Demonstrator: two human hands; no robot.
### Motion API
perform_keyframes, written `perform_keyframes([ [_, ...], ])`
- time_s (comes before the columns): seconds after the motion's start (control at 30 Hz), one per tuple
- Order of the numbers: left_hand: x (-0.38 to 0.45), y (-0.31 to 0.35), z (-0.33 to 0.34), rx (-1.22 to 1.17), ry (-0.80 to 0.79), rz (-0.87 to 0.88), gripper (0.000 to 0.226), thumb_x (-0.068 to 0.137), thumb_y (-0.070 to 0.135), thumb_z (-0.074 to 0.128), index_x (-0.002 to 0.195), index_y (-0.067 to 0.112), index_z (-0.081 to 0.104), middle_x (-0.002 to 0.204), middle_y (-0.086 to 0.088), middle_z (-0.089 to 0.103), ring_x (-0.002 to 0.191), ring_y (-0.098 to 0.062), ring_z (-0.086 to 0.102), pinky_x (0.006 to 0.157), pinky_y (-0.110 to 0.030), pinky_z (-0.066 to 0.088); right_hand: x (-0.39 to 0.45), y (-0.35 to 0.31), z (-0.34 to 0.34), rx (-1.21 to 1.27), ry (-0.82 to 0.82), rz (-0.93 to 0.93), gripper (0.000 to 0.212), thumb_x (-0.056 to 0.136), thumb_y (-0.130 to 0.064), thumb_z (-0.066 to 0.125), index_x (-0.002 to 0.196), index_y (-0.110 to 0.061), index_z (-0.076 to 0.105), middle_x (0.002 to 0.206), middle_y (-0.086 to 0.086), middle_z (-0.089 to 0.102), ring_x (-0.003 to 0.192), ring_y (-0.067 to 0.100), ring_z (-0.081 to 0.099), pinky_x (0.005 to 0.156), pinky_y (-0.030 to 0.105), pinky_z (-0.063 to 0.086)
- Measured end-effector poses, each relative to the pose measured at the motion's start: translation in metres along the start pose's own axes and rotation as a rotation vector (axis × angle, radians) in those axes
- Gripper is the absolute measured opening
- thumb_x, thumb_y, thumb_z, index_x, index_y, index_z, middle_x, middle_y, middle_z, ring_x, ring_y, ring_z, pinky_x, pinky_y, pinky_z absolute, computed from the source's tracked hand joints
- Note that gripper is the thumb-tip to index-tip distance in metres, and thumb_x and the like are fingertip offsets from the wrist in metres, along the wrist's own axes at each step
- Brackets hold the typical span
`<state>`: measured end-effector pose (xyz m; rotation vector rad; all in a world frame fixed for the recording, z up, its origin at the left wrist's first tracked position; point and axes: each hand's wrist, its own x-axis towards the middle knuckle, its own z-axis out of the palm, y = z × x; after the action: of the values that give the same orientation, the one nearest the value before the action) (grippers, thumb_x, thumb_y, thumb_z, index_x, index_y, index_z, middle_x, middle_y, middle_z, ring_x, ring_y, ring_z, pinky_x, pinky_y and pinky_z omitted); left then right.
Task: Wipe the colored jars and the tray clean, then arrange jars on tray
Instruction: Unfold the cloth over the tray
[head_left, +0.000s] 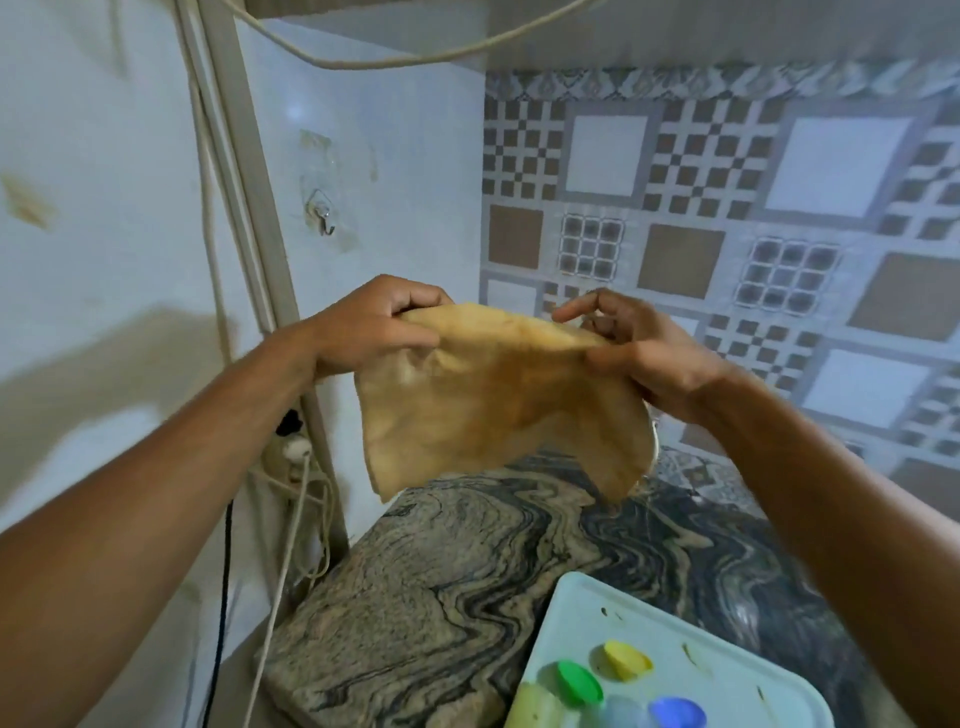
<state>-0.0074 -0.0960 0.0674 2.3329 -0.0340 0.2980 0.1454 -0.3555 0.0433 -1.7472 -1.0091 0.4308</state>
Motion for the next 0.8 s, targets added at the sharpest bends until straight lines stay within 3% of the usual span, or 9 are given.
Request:
perform_keyframes([
  [0.03, 0.001, 0.003, 0.008, -0.050, -0.047, -0.011, 0.039, 0.077, 0.040, 0.076, 0.099, 0.007, 0.078, 0.095, -0.014, 0.075, 0.087, -0.030, 0.072, 0.083, -0.045, 0.056, -0.008, 0.001, -0.004, -0.028, -0.021, -0.004, 0.045, 0.076, -0.024, 0.073, 0.121, -0.025, 0.066, 0.118, 0.021, 0.066, 0.107, 0.034, 0.068, 0.091, 0.047, 0.061],
  [0.1, 0.003, 0.011, 0.026, -0.075, -0.167, -0.037, 0.032, 0.089, 0.055, 0.074, 0.088, 0.025, 0.084, 0.086, 0.001, 0.080, 0.084, -0.017, 0.077, 0.078, -0.032, 0.058, -0.023, 0.003, -0.009, -0.052, -0.049, 0.001, 0.043, 0.075, -0.025, 0.074, 0.118, -0.020, 0.071, 0.115, 0.017, 0.071, 0.105, 0.032, 0.071, 0.090, 0.041, 0.061],
  [0.17, 0.004, 0.019, 0.043, -0.074, -0.257, -0.025, 0.029, 0.096, 0.046, 0.066, 0.074, 0.035, 0.082, 0.071, 0.013, 0.076, 0.068, -0.004, 0.073, 0.065, -0.023, 0.054, -0.034, 0.005, -0.012, -0.025, -0.074, 0.020, 0.034, 0.078, -0.023, 0.073, 0.109, -0.008, 0.075, 0.106, 0.016, 0.075, 0.095, 0.032, 0.073, 0.082, 0.036, 0.060],
  [0.27, 0.006, 0.026, 0.061, -0.168, -0.283, 0.011, 0.023, 0.098, 0.029, 0.067, 0.080, 0.030, 0.082, 0.080, 0.012, 0.076, 0.076, -0.008, 0.074, 0.072, -0.021, 0.055, -0.052, 0.006, -0.016, -0.041, -0.096, 0.024, 0.006, 0.091, -0.015, 0.076, 0.090, -0.009, 0.079, 0.089, 0.014, 0.075, 0.079, 0.028, 0.071, 0.068, 0.033, 0.059],
  [0.4, 0.011, 0.031, 0.087, -0.229, -0.286, 0.056, 0.019, 0.105, 0.021, 0.059, 0.094, 0.023, 0.074, 0.089, 0.010, 0.068, 0.092, -0.007, 0.065, 0.092, -0.029, 0.048, -0.080, 0.009, -0.021, 0.022, -0.060, 0.001, 0.016, 0.088, -0.027, 0.075, 0.086, -0.011, 0.078, 0.085, 0.010, 0.076, 0.076, 0.024, 0.073, 0.065, 0.030, 0.060],
  [0.47, 0.012, 0.035, 0.100, -0.308, -0.289, 0.060, 0.021, 0.107, 0.017, 0.054, 0.101, 0.021, 0.074, 0.090, 0.008, 0.066, 0.093, -0.009, 0.062, 0.091, -0.032, 0.051, -0.090, 0.012, -0.022, 0.037, -0.034, -0.044, 0.020, 0.088, -0.030, 0.074, 0.086, -0.011, 0.076, 0.083, 0.009, 0.074, 0.075, 0.021, 0.071, 0.064, 0.028, 0.059],
  [0.6, 0.011, 0.048, 0.125, -0.403, -0.282, 0.129, 0.031, 0.097, 0.040, 0.056, 0.098, 0.014, 0.074, 0.084, 0.005, 0.064, 0.084, -0.009, 0.063, 0.081, -0.027, 0.053, -0.110, 0.021, -0.025, 0.073, 0.060, -0.094, 0.035, 0.087, -0.042, 0.077, 0.092, -0.007, 0.074, 0.082, 0.010, 0.069, 0.075, 0.023, 0.067, 0.064, 0.028, 0.055],
  [0.73, 0.012, 0.063, 0.147, -0.578, -0.274, 0.142, 0.052, 0.091, 0.044, 0.058, 0.111, -0.004, 0.067, 0.092, -0.006, 0.065, 0.086, -0.018, 0.062, 0.083, -0.030, 0.054, -0.127, 0.035, -0.023, 0.167, 0.164, -0.127, 0.026, 0.085, -0.044, 0.077, 0.081, -0.019, 0.073, 0.075, -0.001, 0.066, 0.068, 0.014, 0.061, 0.060, 0.022, 0.048],
  [0.8, 0.013, 0.072, 0.157, -0.683, -0.286, 0.152, 0.039, 0.094, 0.039, 0.059, 0.107, 0.004, 0.069, 0.089, -0.001, 0.069, 0.084, -0.015, 0.066, 0.082, -0.026, 0.057, -0.135, 0.043, -0.018, 0.235, 0.213, -0.128, 0.026, 0.087, -0.043, 0.076, 0.083, -0.018, 0.071, 0.077, -0.001, 0.067, 0.069, 0.014, 0.062, 0.062, 0.022, 0.050],
])
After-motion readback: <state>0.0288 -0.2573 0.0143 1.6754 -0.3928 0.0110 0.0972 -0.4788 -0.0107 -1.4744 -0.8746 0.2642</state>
